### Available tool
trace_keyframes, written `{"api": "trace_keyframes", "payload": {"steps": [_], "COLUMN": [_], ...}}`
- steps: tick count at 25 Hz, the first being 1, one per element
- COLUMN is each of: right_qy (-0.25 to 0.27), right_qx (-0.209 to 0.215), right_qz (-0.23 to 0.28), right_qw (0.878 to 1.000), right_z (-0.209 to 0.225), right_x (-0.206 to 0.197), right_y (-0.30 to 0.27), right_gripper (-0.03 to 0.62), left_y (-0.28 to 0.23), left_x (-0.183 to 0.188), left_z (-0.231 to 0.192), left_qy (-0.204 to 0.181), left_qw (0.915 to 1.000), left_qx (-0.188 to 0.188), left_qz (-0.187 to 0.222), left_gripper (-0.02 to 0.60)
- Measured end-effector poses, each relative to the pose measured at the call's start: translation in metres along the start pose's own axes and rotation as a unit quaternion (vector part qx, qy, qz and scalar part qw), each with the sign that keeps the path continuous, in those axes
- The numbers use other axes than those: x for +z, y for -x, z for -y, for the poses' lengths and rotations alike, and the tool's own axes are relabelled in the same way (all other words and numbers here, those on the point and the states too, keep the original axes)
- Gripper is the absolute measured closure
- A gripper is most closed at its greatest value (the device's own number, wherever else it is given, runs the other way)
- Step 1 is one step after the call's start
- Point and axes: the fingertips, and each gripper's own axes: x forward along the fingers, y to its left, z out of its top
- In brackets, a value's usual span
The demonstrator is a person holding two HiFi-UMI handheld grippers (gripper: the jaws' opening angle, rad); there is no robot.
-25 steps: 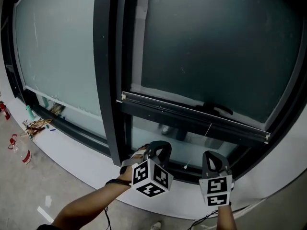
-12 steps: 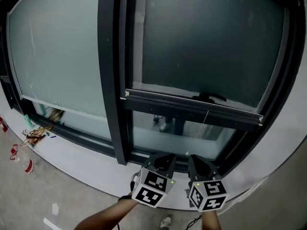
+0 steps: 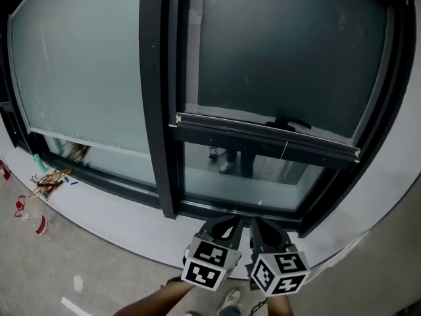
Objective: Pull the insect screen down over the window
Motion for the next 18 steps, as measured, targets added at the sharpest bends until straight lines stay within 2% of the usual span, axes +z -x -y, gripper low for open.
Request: {"api": "trace_keyframes", "payload": {"steps": [18], "right_qy": [-0.002], "right_qx": [-0.005], "right_qz": [-0.010], "right_qw": [1.000], "right_z": [-0.005], "right_x": [-0.007], "right_y": [0.024], "right_gripper": [0.589], "left_y": [0.015], "left_x": [0.004], "left_z": [0.023], "left_qy": [0.006], "left_qw": [0.9999], "left_qx": [-0.003], "left_qz": [0.012], "left_gripper": [0.566]}}
